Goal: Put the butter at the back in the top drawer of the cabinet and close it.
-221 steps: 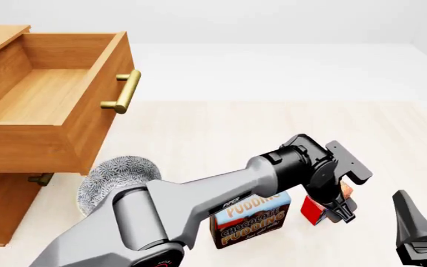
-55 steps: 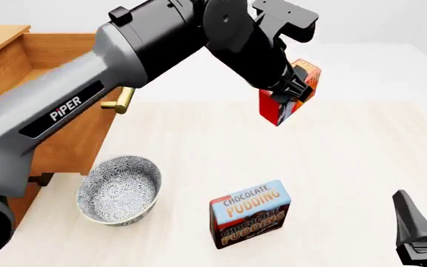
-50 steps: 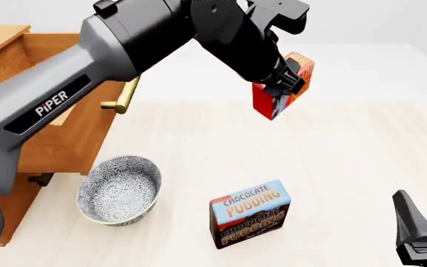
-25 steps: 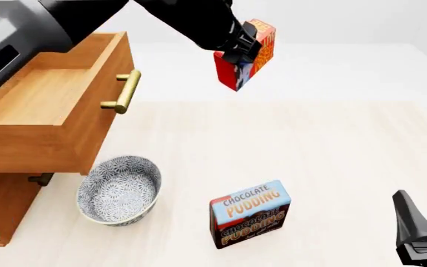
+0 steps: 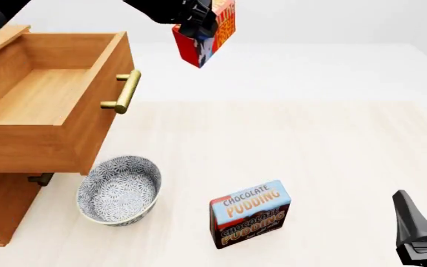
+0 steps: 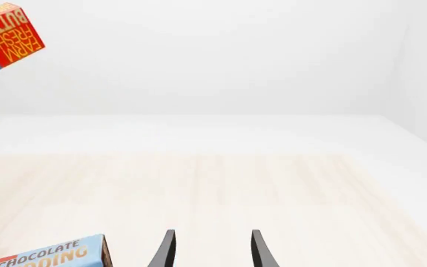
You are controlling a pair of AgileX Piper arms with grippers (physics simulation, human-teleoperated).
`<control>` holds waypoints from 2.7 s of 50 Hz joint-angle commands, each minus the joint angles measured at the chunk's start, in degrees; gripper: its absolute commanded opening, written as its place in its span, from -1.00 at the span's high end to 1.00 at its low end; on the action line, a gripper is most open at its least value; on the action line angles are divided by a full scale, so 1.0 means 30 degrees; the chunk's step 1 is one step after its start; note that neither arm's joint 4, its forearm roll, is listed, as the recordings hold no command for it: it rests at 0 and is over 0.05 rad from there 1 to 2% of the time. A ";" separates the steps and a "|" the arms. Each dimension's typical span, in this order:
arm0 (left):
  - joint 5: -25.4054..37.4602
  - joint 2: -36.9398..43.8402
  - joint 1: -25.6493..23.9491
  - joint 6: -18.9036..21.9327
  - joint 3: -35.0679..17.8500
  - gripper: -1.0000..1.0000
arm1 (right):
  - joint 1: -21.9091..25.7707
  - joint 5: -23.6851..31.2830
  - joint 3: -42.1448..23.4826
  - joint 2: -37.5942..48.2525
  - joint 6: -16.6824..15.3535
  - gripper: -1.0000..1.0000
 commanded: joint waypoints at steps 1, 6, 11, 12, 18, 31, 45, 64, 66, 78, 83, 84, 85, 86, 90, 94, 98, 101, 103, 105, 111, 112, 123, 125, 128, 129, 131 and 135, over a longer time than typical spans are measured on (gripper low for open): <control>0.0131 -0.1144 0.1228 0.0653 0.0163 1.00 | 0.0001 0.0000 0.0000 -0.0001 0.0000 -1.00; 0.0294 -0.1442 0.1756 0.0799 0.0110 1.00 | 0.0000 0.0000 0.0000 0.0001 0.0002 -1.00; 0.0181 -0.1907 0.2358 0.0882 0.0640 1.00 | 0.0000 0.0000 0.0000 -0.0002 -0.0004 -1.00; 0.0169 -0.1917 0.2358 0.0883 0.0662 1.00 | 0.0000 0.0000 0.0000 -0.0002 -0.0004 -1.00; 0.0418 -0.2476 0.3110 0.1066 0.0681 1.00 | -0.0003 0.0000 0.0000 0.0002 -0.0001 -1.00; 0.1337 -0.3344 0.4780 0.1290 0.0101 1.00 | 0.0002 0.0001 0.0000 0.0005 0.0003 -1.00; 0.1990 -0.4564 0.6757 0.1958 0.0706 1.00 | -0.0001 0.0000 0.0000 0.0000 0.0001 -1.00; 0.2386 -0.5300 0.8014 0.1406 0.0774 1.00 | 0.0002 0.0001 0.0000 0.0005 0.0000 -1.00; 0.2367 -0.5394 0.8176 0.1404 0.0899 1.00 | -0.0002 0.0000 0.0000 -0.0001 0.0002 -1.00; 0.2256 -0.5916 0.9008 0.1322 0.1784 1.00 | -0.0002 0.0000 0.0000 -0.0001 0.0002 -1.00; 0.2297 -0.6092 0.9295 0.1244 0.1940 1.00 | -0.0004 0.0000 0.0000 -0.0004 -0.0003 -1.00; 0.2258 -0.6172 0.9395 0.1279 0.2099 1.00 | 0.0001 0.0000 0.0000 0.0000 -0.0001 -1.00; 0.2278 -0.6225 0.9470 0.1235 0.2127 1.00 | 0.0005 0.0000 0.0000 0.0002 0.0001 -1.00; 0.2277 -0.6225 0.9470 0.1235 0.2128 1.00 | 0.0005 0.0000 0.0000 0.0002 0.0001 -1.00; 0.2278 -0.6363 0.9675 0.1046 0.2240 1.00 | 0.0001 0.0000 0.0000 -0.0001 0.0000 -1.00; 0.1927 -0.6636 0.9807 0.0778 0.2882 1.00 | -0.0001 0.0000 0.0000 0.0001 -0.0001 -1.00; 0.1721 -0.6826 1.0019 0.0716 0.3456 1.00 | -0.0002 0.0000 0.0000 0.0002 0.0002 -1.00; 0.1695 -0.6904 1.0163 0.0632 0.3613 1.00 | 0.0003 0.0000 0.0000 -0.0002 0.0000 -1.00; 0.1670 -0.6933 1.0162 0.0543 0.3678 1.00 | -0.0005 0.0001 0.0000 0.0003 -0.0004 -1.00; 0.1548 -0.7049 1.0270 0.0525 0.3963 1.00 | -0.0001 0.0000 0.0000 0.0000 0.0007 -1.00; 0.1386 -0.7333 1.0528 0.0417 0.4555 1.00 | 0.0000 0.0000 0.0000 0.0001 0.0002 -1.00; 0.1384 -0.7335 1.0528 0.0417 0.4558 1.00 | 0.0000 0.0000 0.0000 0.0001 0.0002 -1.00; 0.0977 -0.7728 1.0754 0.0329 0.5656 1.00 | -0.0001 0.0000 0.0000 0.0000 0.0004 -1.00; 0.0940 -0.7775 1.0820 0.0326 0.5788 1.00 | 0.0000 0.0000 0.0000 0.0001 0.0002 -1.00; 0.0848 -0.7896 1.0886 0.0361 0.6074 1.00 | -0.0005 0.0000 0.0000 -0.0002 0.0001 -1.00; 0.0793 -0.7942 1.0922 0.0367 0.6214 1.00 | 0.0001 0.0001 0.0000 0.0004 -0.0002 -1.00; 0.0717 -0.7970 1.0941 0.0340 0.6360 1.00 | -0.0003 0.0000 0.0000 0.0001 0.0004 -1.00; 0.0631 -0.7948 1.1049 0.0313 0.6535 1.00 | 0.0003 0.0000 0.0000 0.0003 0.0004 -1.00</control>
